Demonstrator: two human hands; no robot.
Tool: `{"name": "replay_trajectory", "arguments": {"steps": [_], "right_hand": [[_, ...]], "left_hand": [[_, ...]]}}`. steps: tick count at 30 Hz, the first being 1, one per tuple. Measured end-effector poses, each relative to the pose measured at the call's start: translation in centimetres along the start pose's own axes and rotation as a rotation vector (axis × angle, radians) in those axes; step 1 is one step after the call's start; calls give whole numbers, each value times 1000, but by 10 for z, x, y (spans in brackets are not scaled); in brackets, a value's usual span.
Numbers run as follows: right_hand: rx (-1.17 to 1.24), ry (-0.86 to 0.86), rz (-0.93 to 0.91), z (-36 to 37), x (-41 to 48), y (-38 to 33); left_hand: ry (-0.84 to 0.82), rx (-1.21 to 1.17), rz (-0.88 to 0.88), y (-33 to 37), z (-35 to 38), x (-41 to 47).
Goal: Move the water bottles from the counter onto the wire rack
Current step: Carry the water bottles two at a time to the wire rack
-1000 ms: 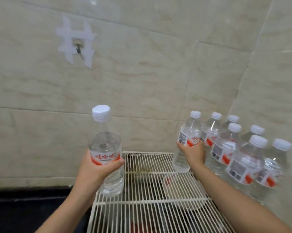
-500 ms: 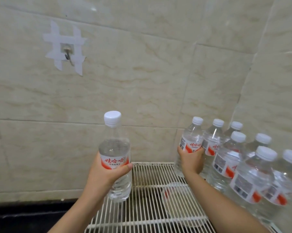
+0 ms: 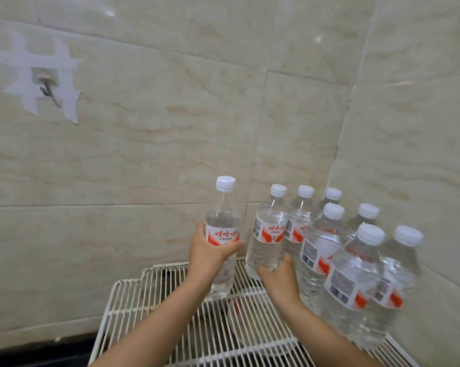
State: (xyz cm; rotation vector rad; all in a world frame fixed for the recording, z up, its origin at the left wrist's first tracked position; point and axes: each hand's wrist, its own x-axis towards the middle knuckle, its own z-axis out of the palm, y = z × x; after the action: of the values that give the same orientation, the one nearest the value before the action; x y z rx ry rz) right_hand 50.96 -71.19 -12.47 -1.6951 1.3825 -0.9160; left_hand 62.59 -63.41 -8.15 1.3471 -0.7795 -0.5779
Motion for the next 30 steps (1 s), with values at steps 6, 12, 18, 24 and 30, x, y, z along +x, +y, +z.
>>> {"name": "replay_trajectory", "arguments": {"steps": [6, 12, 18, 24, 30], "right_hand": [[186, -115, 2, -42, -47, 26], [-198, -287, -304, -64, -66, 46], [-76, -222, -294, -63, -62, 47], [-41, -242, -345, -57, -62, 50], [-154, -403, -459, -49, -68, 48]], "left_hand": [[46, -11, -2, -20, 40, 25], [58, 117, -39, -40, 56, 41], [22, 294, -32, -43, 48, 41], [-103, 537, -122, -47, 30, 9], [-43, 734, -137, -38, -16, -46]]}}
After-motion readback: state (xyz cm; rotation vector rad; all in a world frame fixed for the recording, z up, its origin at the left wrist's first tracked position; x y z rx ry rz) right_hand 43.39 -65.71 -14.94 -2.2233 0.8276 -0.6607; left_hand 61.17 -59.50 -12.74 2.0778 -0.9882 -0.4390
